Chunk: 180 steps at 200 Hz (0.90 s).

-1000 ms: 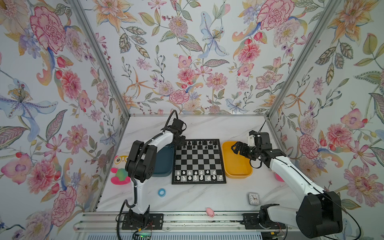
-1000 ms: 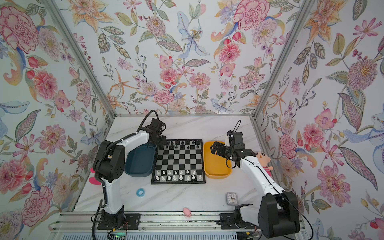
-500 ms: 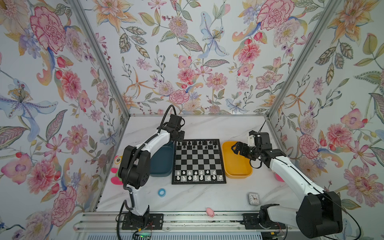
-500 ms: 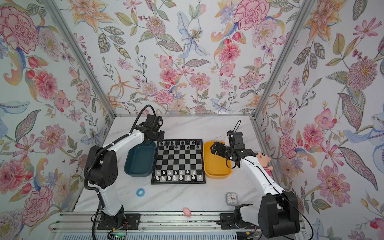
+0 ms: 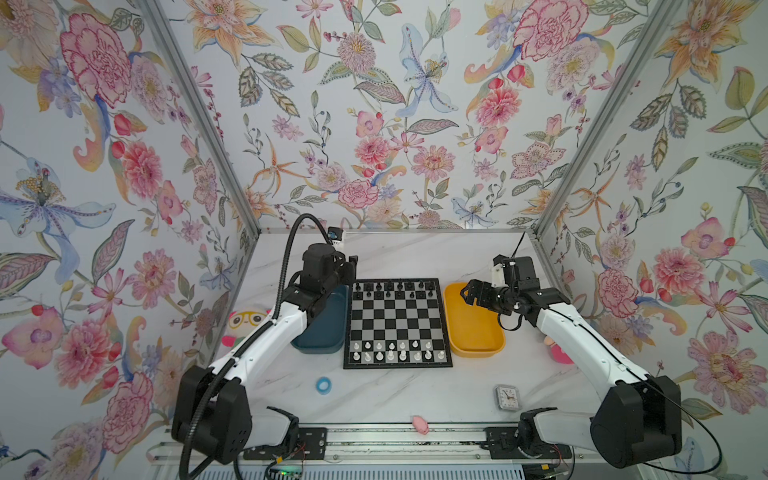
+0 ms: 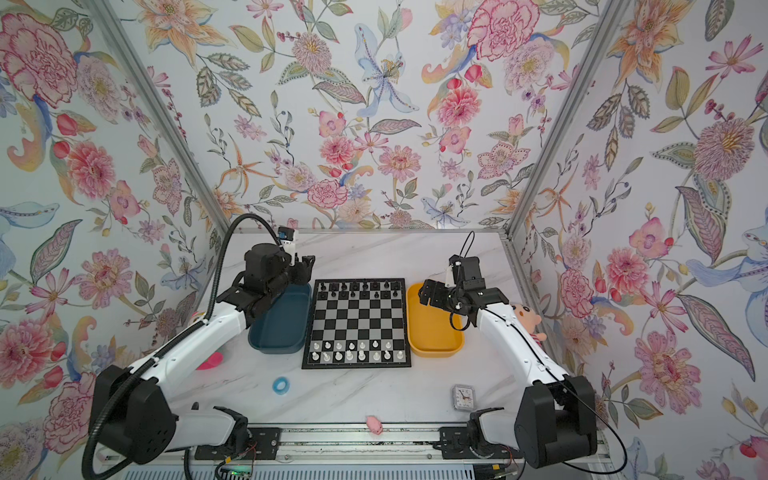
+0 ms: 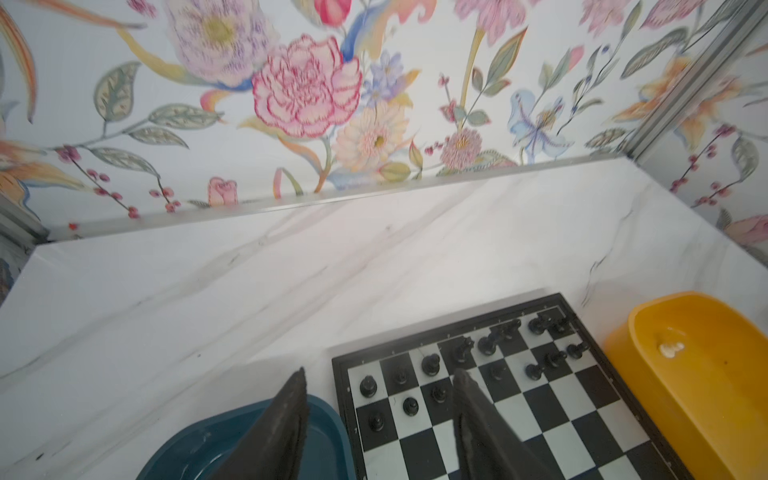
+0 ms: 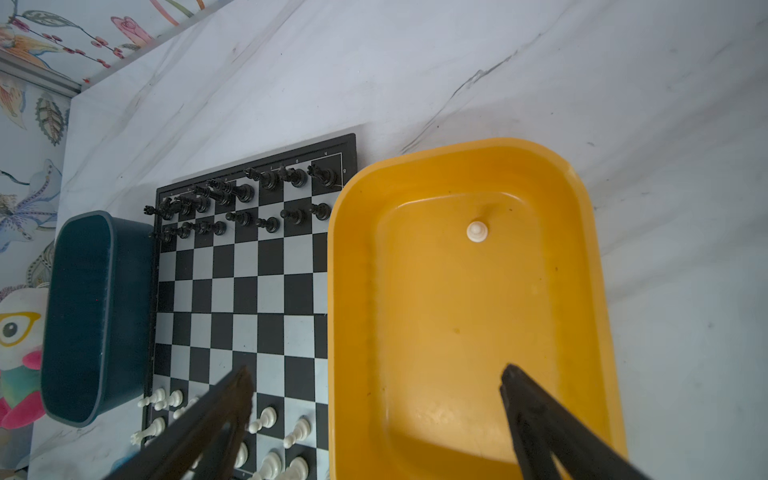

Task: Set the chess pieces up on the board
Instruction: 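Open and raise the left gripper while the right gripper lowers into the tray, then lower the right gripper onto the white pawn in the yellow tray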

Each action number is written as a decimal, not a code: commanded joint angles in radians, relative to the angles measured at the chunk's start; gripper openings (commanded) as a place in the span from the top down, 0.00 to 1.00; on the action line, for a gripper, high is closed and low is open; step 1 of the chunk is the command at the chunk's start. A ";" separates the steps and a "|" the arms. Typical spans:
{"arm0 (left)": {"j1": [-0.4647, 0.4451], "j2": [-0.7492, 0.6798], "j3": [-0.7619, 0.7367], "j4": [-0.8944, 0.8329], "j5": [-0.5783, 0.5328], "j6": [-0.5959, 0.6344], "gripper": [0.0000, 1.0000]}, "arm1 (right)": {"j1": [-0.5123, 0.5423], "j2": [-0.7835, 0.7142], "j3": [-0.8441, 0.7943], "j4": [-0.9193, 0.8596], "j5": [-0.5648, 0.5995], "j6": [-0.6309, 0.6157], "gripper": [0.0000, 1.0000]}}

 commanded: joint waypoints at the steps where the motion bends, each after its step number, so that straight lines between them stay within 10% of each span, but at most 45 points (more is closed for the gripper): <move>1: -0.005 -0.104 -0.119 0.245 -0.009 0.023 0.36 | 0.011 0.043 0.052 -0.073 0.037 -0.036 0.05; 68: -0.005 -0.354 -0.407 0.521 -0.098 0.075 0.24 | 0.038 0.229 0.189 -0.220 0.124 -0.097 0.17; 121: -0.004 -0.381 -0.462 0.550 -0.144 0.100 0.23 | 0.030 0.331 0.225 -0.227 0.156 -0.106 0.45; 180: -0.003 -0.374 -0.479 0.569 -0.151 0.103 0.24 | 0.011 0.404 0.266 -0.197 0.205 -0.120 0.50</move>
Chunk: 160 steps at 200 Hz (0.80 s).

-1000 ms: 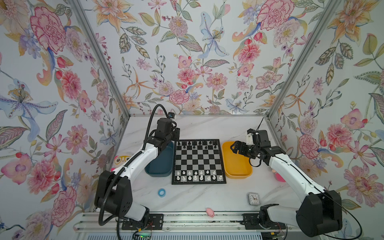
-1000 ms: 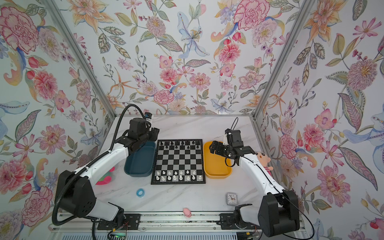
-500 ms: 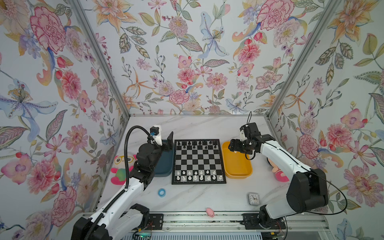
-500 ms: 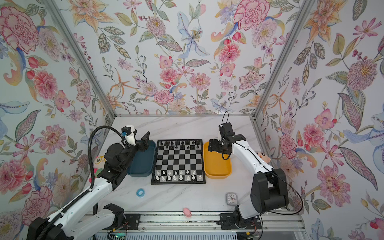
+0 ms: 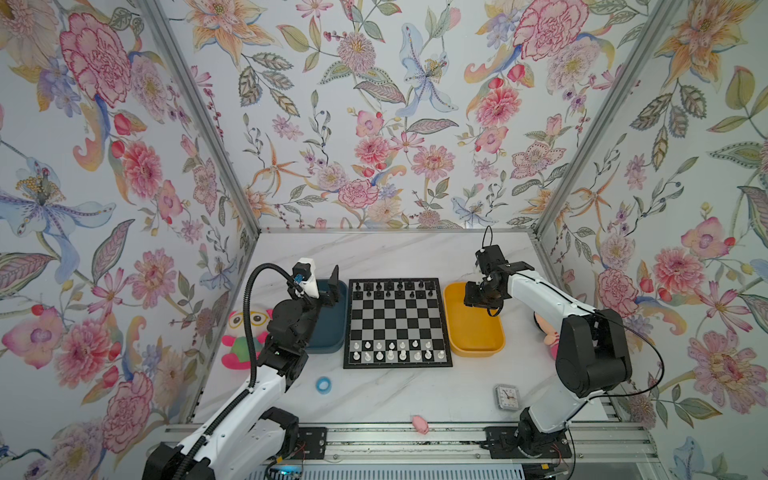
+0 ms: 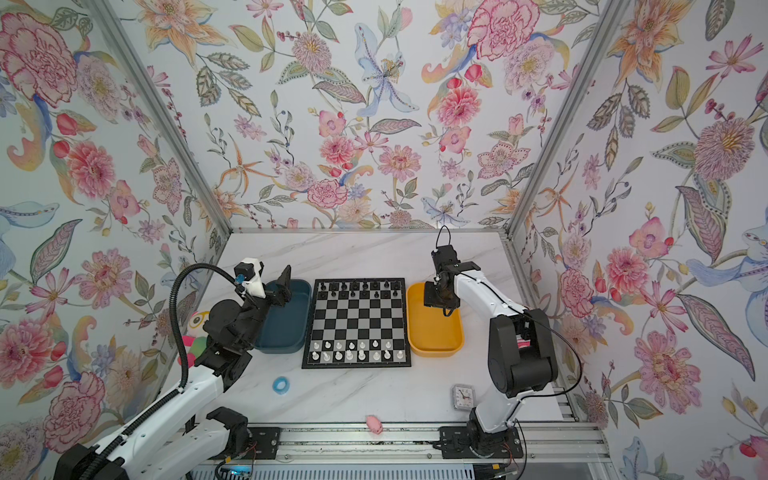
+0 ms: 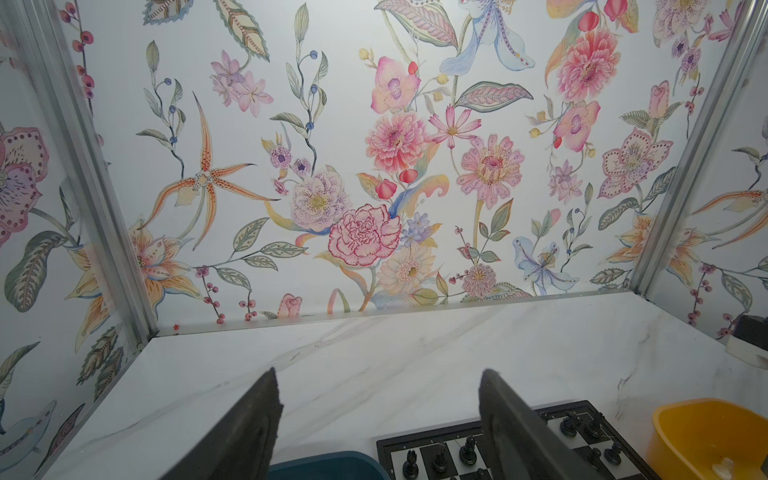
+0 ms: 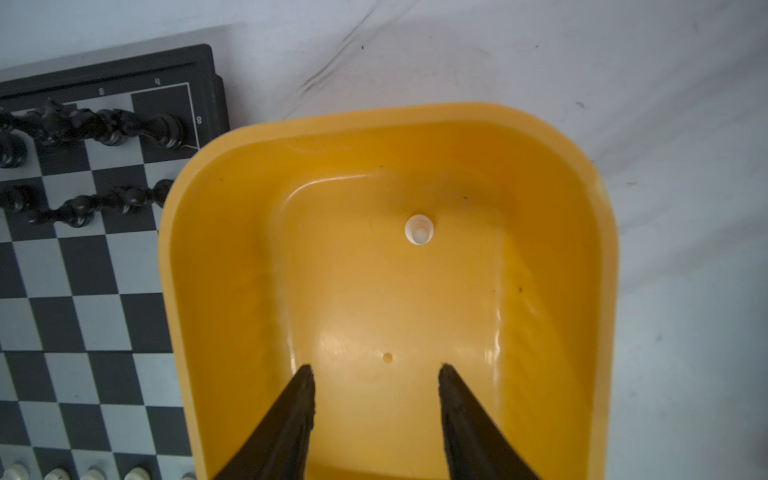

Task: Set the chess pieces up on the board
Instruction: 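Lower the right gripper onto the white pawn in the yellow tray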

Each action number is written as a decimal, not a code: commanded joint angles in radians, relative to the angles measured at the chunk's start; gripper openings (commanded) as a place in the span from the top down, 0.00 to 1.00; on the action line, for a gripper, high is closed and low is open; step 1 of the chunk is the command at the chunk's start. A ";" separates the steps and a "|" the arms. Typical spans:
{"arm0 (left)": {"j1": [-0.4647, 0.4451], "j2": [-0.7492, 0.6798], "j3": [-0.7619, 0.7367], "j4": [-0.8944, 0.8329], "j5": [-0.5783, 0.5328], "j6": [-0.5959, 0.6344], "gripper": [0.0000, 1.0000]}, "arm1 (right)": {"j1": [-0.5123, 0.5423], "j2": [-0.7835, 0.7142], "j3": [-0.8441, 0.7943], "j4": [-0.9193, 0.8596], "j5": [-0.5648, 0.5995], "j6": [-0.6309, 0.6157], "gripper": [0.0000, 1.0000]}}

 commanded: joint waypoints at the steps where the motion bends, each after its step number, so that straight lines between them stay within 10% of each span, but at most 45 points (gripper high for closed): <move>1: -0.003 -0.003 -0.011 0.042 -0.020 0.019 0.23 | -0.012 0.022 0.032 0.002 0.039 -0.016 0.50; 160: -0.002 0.031 -0.007 0.040 -0.031 0.019 0.24 | -0.034 0.181 0.113 0.058 0.049 -0.035 0.63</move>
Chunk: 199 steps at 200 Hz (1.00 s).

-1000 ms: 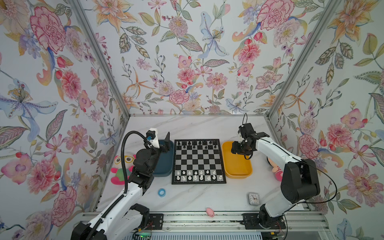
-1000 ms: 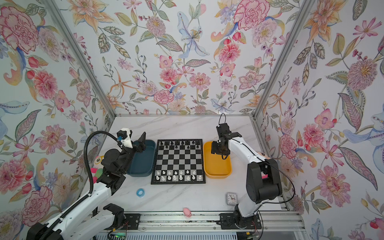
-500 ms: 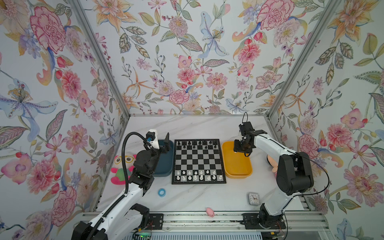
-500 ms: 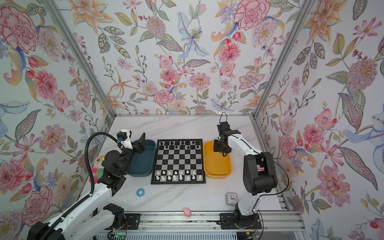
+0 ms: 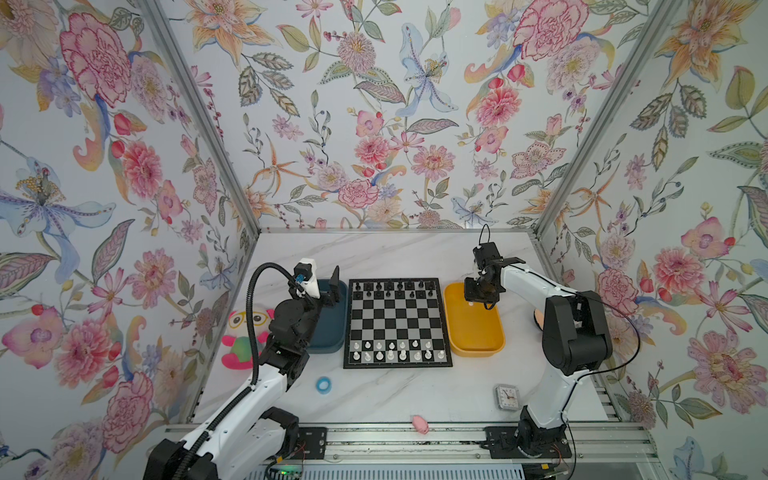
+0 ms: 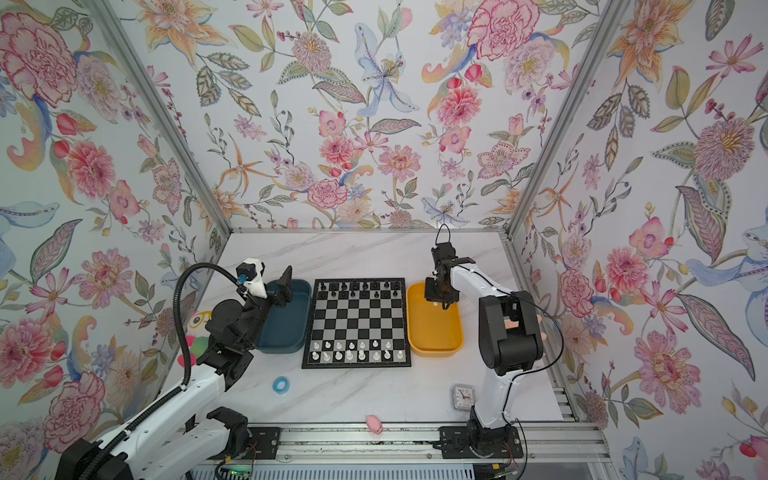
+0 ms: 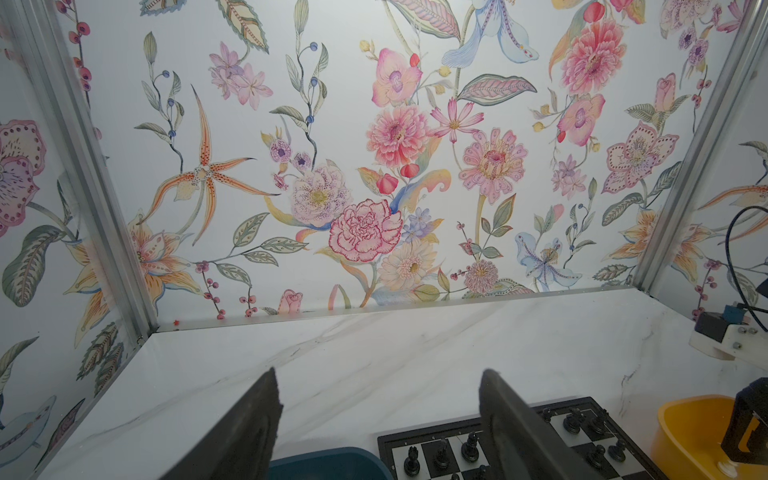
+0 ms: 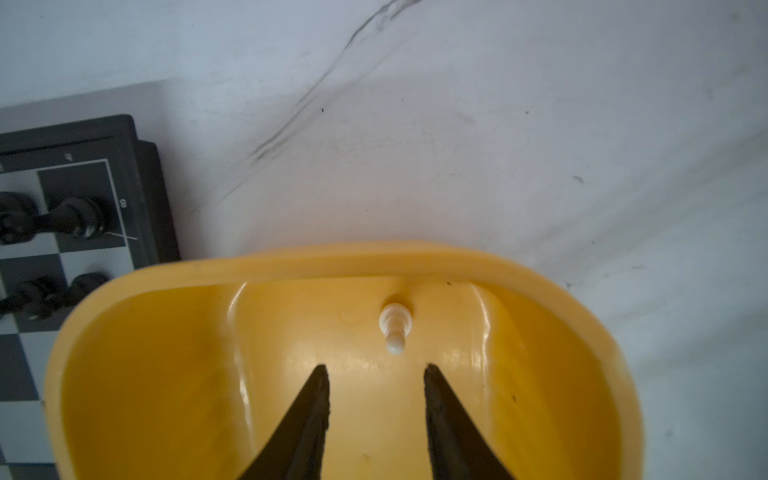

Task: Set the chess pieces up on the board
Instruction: 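Lower the right gripper onto the white pawn in the yellow tray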

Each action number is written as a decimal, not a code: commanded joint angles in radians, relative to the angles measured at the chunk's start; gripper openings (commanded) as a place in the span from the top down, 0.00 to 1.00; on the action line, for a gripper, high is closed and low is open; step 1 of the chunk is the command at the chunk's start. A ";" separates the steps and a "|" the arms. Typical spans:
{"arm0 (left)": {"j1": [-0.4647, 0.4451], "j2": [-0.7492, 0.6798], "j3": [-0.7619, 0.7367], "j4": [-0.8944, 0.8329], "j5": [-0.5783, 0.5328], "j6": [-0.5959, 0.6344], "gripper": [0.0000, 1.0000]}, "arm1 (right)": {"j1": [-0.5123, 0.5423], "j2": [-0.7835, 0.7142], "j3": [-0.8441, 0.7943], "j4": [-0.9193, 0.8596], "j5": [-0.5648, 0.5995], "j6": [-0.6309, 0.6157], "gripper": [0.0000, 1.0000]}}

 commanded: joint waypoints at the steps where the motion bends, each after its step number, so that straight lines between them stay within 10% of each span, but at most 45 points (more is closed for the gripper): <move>1: -0.002 0.006 0.000 0.025 -0.029 0.019 0.24 | -0.005 0.021 0.030 -0.002 0.029 -0.013 0.63; 199: -0.003 0.033 0.015 0.018 -0.027 0.021 0.24 | -0.012 0.083 0.046 -0.002 0.013 -0.017 0.78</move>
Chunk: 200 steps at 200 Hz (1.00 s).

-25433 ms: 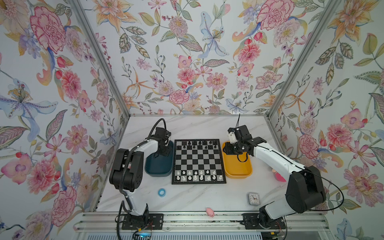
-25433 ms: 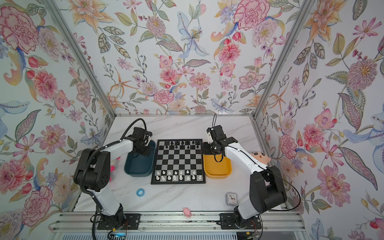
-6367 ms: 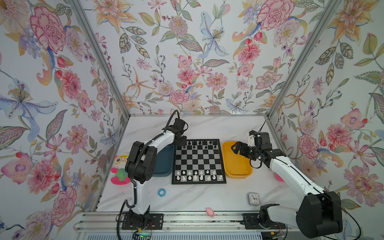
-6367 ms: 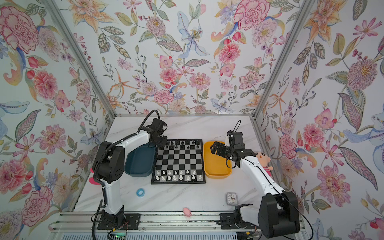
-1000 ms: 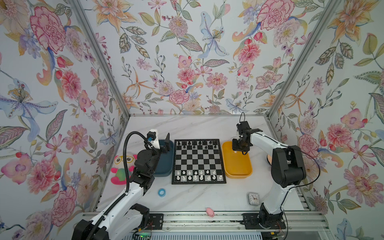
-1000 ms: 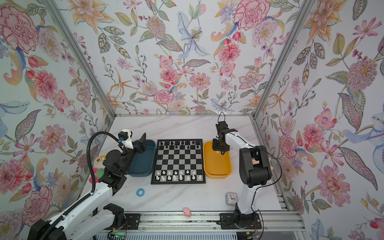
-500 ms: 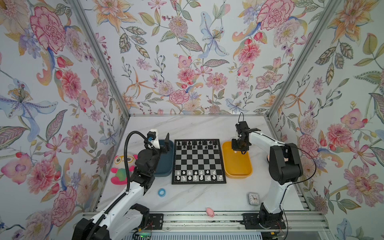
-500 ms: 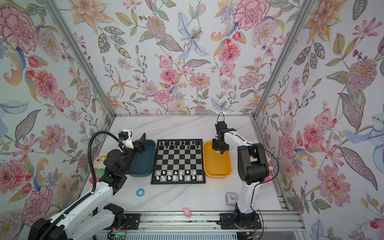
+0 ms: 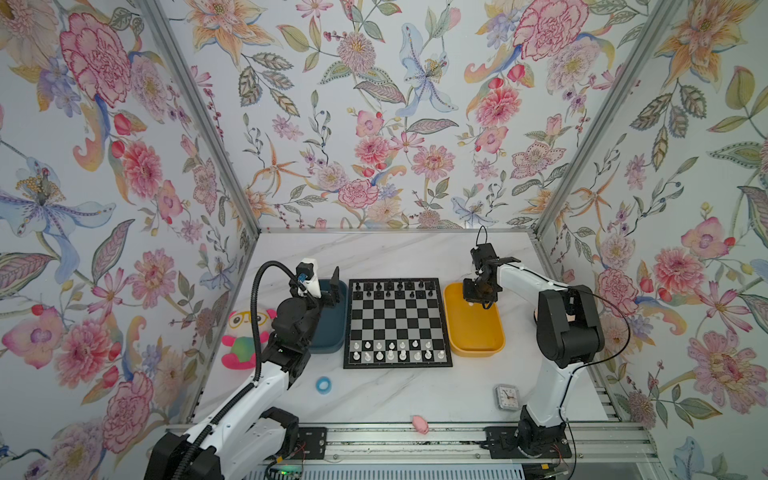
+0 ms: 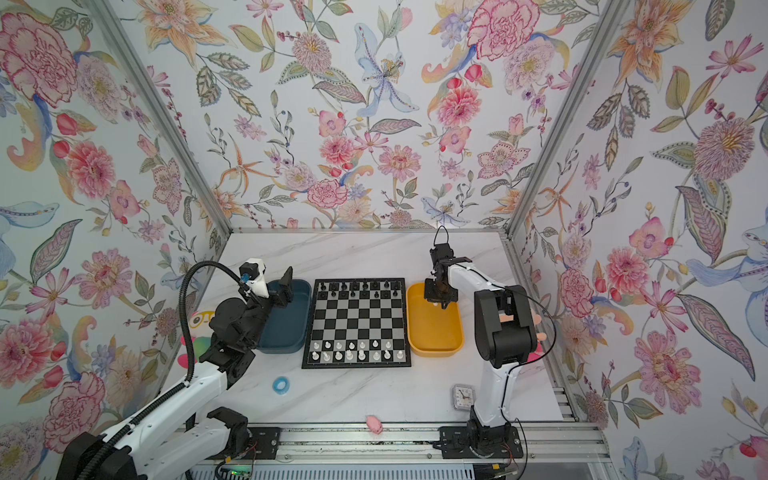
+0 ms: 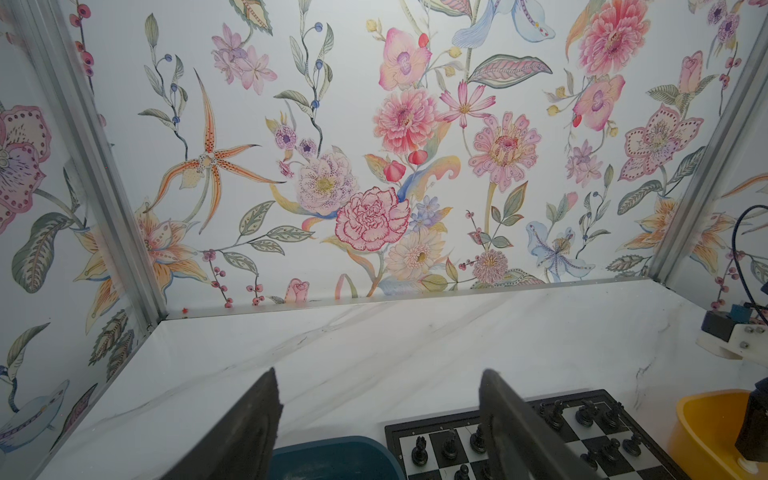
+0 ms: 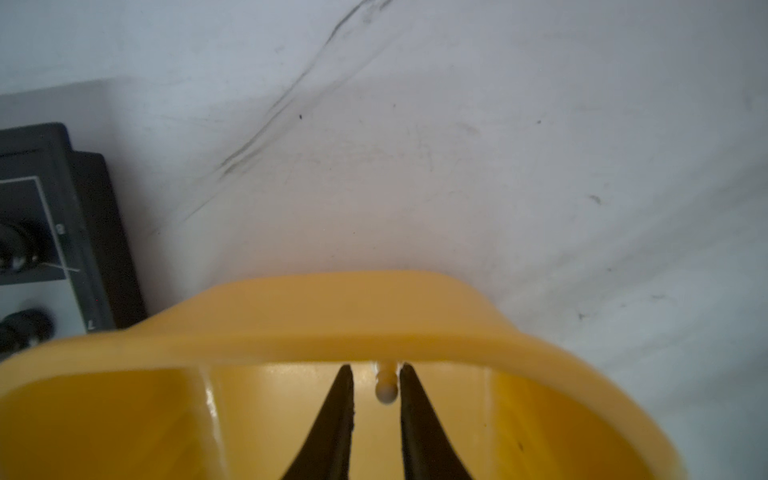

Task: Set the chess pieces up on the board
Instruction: 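Lower the right gripper onto the white pawn in the yellow tray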

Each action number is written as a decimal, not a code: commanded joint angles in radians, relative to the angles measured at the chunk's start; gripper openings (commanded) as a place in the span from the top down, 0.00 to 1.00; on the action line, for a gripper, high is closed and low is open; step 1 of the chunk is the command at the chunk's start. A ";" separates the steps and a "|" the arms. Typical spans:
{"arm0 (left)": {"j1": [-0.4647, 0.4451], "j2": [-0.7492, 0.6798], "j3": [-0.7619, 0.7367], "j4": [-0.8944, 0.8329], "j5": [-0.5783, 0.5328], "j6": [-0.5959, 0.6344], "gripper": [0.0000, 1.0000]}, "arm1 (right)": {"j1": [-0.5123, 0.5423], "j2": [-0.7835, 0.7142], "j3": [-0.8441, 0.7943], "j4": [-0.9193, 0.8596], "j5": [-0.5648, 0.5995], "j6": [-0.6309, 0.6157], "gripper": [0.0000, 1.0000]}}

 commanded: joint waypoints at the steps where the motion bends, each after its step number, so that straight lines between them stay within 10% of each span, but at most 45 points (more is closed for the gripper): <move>1: -0.002 0.003 0.015 0.018 -0.006 0.017 0.24 | -0.008 0.019 0.019 -0.009 -0.003 -0.007 0.78; 200: -0.002 0.008 0.016 0.016 -0.001 0.014 0.24 | -0.009 0.027 0.018 -0.013 -0.013 -0.005 0.87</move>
